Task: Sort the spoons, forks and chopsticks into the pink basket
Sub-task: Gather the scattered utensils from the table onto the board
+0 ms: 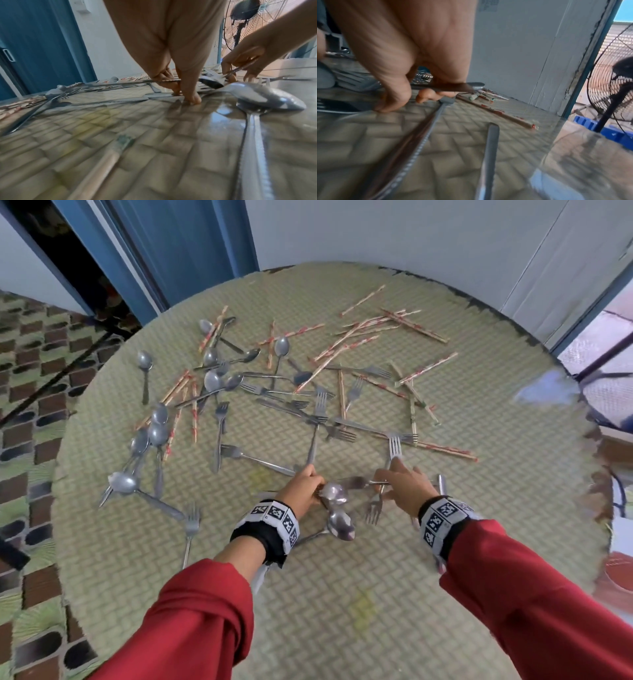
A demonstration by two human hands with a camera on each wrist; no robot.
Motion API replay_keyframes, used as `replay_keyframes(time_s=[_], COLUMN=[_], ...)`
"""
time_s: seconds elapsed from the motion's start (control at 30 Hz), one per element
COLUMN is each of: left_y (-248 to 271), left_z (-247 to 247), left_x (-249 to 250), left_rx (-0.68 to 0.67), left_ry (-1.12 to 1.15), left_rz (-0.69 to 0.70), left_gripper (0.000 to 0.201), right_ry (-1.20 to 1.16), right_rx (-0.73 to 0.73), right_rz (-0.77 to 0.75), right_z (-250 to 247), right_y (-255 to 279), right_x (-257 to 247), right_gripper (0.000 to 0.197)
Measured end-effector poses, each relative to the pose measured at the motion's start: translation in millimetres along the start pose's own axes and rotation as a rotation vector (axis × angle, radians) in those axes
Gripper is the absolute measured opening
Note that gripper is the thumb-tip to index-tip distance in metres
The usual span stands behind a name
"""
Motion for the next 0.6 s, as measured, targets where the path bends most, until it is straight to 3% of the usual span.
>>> replay_keyframes(time_s=[0.13,0.27,0.37,0.47,0.6], left_y=[6.0,27.6,47.0,55.0,59.1], left_z=[-4.4,-8.4,-17.9,-15.6,4.8], left_x=[-5.1,-2.6,-5.9,-19.3,-25.8], left_rx=[0.079,0.18,0.254,0.23,0.209], left_ry=[-0.044,-0.159,-0.123,0.069,0.35], left_rz=[0.024,0.111,0.084,0.013,-0.078], left_gripper=[0.02,0.02,0.015,0.025,0.016], right_ry=[0.173,0.133,-0.192,-0.502,-0.872], right_rx=[-0.002,0.021,0.139,0.415,0.575], right_rz=[-0.016,0.012,0.002,-0.062,-0.12], right_z=[-0.6,-0.6,-17.6,-55.3,-81.5], right_y=[-2.1,-5.5,-3.4,12.6,33.0], right_x=[-6.4,-5.8,-10.4,-10.6,9.4], right_gripper=[0.028,0.026,0.019,0.008,0.016])
Point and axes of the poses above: each hand's wrist, its own y-axis away from the middle knuckle, its own z-axis out of the palm, x = y × z, the point moved 9 cm from there along -y, towards the middle knuckle, and after that the axes turned 15 degrees about -x, right-handed, at the moved point
